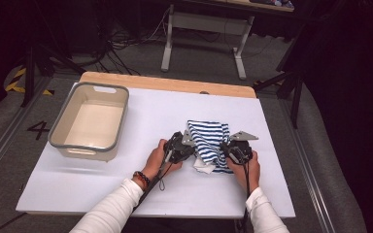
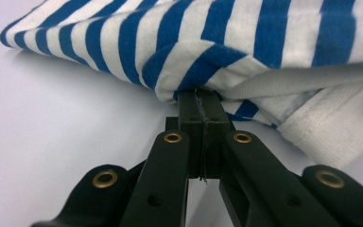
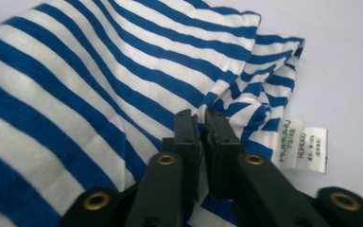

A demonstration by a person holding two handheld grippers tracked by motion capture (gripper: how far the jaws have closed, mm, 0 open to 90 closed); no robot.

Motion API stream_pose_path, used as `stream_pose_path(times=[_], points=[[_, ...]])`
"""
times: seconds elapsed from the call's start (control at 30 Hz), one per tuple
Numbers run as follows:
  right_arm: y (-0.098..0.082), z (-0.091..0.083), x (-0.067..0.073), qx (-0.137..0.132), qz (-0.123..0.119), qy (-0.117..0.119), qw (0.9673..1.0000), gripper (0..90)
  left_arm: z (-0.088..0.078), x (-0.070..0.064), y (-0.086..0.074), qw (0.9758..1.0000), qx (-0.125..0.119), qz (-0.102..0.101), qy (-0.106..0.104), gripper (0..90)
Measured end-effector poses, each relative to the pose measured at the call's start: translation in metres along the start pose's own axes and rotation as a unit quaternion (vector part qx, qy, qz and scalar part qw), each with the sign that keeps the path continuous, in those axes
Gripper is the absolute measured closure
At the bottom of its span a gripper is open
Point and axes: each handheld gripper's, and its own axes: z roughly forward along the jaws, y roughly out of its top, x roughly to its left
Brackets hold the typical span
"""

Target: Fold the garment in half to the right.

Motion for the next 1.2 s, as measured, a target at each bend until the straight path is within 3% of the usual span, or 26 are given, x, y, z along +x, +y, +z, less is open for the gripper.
stream_pose_path(times=[0.2,0.27,0.3,0.37,0.47,0.53,0.67,0.77,0.87,1.0,1.2], points=[[0.004,-0.013,0.003,-0.029,-0.006,-0.009,0.9995,87.5,-0.004,-0.001,-0.001,0.9999,-0.010,0.005,-0.012,90.0],[0.005,-0.019,0.003,-0.041,-0.006,-0.017,0.9990,87.5,-0.006,-0.003,-0.002,0.9998,-0.017,0.008,-0.007,79.0],[0.005,-0.022,0.003,-0.046,-0.005,-0.019,0.9988,87.5,-0.006,-0.004,-0.001,0.9998,-0.015,0.010,0.003,79.0],[0.005,-0.027,0.003,-0.053,-0.002,-0.021,0.9984,87.6,-0.007,-0.006,-0.002,0.9996,-0.024,0.014,-0.011,70.2],[0.006,-0.033,0.002,-0.057,0.002,-0.017,0.9983,87.6,-0.004,-0.008,0.000,0.9995,-0.020,0.019,0.013,58.9],[0.005,-0.036,0.002,-0.061,0.007,-0.018,0.9979,87.5,-0.001,-0.008,0.002,0.9995,-0.019,0.014,0.022,52.1],[0.004,-0.033,-0.001,-0.052,0.013,-0.022,0.9983,87.7,0.005,-0.002,0.005,0.9995,-0.021,-0.004,0.025,47.6],[0.000,-0.028,-0.003,-0.043,0.015,-0.017,0.9988,87.8,0.013,0.005,0.010,0.9992,-0.019,-0.022,0.027,48.0],[0.000,-0.027,-0.005,-0.044,0.019,-0.012,0.9988,83.3,0.015,0.006,0.012,0.9992,-0.017,-0.025,0.025,48.7],[-0.002,-0.026,-0.006,-0.049,0.033,0.003,0.9983,60.3,0.021,0.003,0.016,0.9997,-0.007,-0.007,0.023,71.6],[-0.005,-0.012,-0.005,-0.023,0.030,0.003,0.9993,48.7,0.021,0.003,0.017,0.9998,-0.001,-0.002,0.021,83.5]])
